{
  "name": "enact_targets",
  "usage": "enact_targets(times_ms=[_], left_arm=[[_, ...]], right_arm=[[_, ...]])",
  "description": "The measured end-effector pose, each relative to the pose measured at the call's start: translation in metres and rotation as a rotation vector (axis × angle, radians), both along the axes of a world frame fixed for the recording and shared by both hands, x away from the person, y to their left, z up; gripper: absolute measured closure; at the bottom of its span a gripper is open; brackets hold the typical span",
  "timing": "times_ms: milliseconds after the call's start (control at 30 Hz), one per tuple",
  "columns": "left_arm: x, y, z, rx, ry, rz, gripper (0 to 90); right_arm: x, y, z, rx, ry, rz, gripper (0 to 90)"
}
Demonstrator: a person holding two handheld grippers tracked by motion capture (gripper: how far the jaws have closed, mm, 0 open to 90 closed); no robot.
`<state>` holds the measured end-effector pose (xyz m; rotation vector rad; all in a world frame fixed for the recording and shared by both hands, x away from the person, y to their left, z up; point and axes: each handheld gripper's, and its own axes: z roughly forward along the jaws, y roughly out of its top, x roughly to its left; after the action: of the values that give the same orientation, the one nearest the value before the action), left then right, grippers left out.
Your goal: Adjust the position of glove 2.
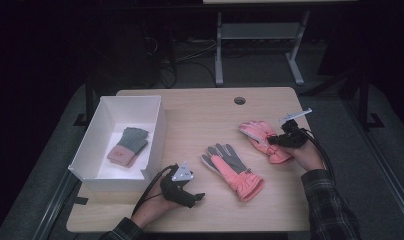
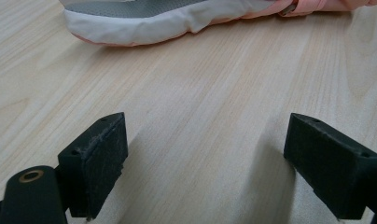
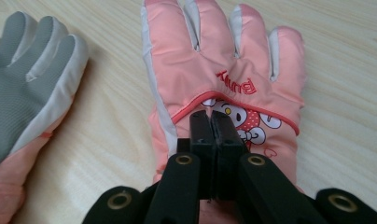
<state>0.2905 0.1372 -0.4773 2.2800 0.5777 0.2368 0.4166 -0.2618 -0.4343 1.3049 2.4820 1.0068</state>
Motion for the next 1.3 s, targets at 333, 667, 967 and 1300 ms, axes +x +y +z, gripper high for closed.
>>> enact_targets(times_ms=[333, 667, 967, 1300], left_arm=[[0.0, 0.0, 0.0, -0.002, 0.001, -0.001, 12.7], [0.001, 0.0, 0.0, -0.004, -0.006, -0.003, 12.7], [0.001, -0.001, 0.0, -0.002, -0.002, -0.002, 12.7], [0.001, -0.001, 0.0, -0.001, -0.005, -0.004, 12.7]], right_arm=[[-0.02, -0.002, 0.025, 0.056, -0.019, -0.014, 89.2], [-0.058, 0.015, 0.049, 0.093, -0.043, 0.006, 89.1], [-0.085, 0.042, 0.064, 0.136, -0.051, 0.058, 89.1], [-0.094, 0.083, 0.064, 0.148, -0.057, 0.143, 89.0]])
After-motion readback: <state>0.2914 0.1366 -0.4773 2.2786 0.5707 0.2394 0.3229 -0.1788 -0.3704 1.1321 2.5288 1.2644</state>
